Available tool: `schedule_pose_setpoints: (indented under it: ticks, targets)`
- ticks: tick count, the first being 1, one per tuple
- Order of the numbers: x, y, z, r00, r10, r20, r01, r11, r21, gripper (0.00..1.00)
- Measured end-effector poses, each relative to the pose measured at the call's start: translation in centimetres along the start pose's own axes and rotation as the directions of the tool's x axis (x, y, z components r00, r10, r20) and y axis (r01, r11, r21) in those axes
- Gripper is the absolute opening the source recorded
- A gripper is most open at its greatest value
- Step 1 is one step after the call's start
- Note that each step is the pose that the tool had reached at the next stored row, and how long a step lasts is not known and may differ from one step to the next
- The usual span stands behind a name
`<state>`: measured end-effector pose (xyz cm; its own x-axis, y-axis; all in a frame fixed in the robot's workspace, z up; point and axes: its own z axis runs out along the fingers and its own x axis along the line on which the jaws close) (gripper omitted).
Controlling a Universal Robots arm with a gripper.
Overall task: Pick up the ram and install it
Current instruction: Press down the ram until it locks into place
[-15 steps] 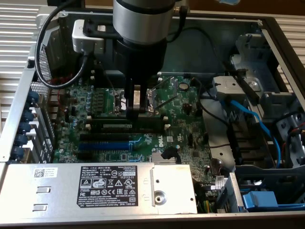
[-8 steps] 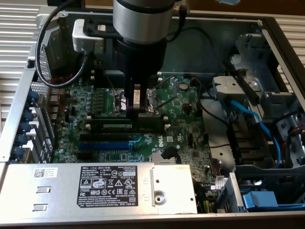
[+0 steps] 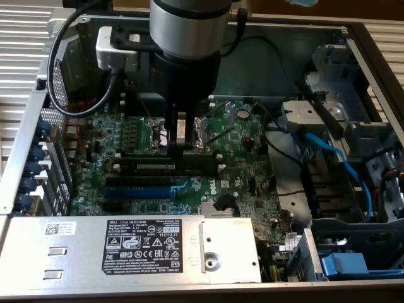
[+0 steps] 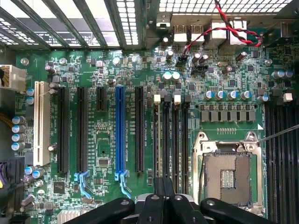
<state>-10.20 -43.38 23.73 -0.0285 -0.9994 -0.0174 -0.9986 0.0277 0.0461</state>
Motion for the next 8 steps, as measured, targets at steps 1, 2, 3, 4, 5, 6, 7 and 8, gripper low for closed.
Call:
schedule_pose_setpoints:
  ticks: [1,2,3,4,5,6,7,8]
  targets:
    - [-0.01,0.03,0.01,1.0,0.0,0.0001,0.0,1.0,0.0001,0.1]
    - [-0.01,0.07,0.02,1.0,0.0,0.0002,0.0,1.0,0.0001,0.1]
    - [-0.01,0.12,0.04,1.0,0.0,0.0004,0.0,1.0,0.0002,0.1]
    - [-0.01,0.13,0.04,1.0,0.0,0.0003,0.0,1.0,0.0001,0.1]
    - [0.0,0.13,0.07,1.0,0.0,0.0001,0.0,1.0,0.0,0.1]
    - [0.0,0.13,0.11,1.0,0.0,0.0002,0.0,1.0,0.0002,0.1]
    - [-0.01,0.13,0.15,1.0,0.0,0.0002,0.0,1.0,0.0002,0.1]
    - [-0.01,0.13,0.18,1.0,0.0,0.0001,0.0,1.0,0.0004,0.1]
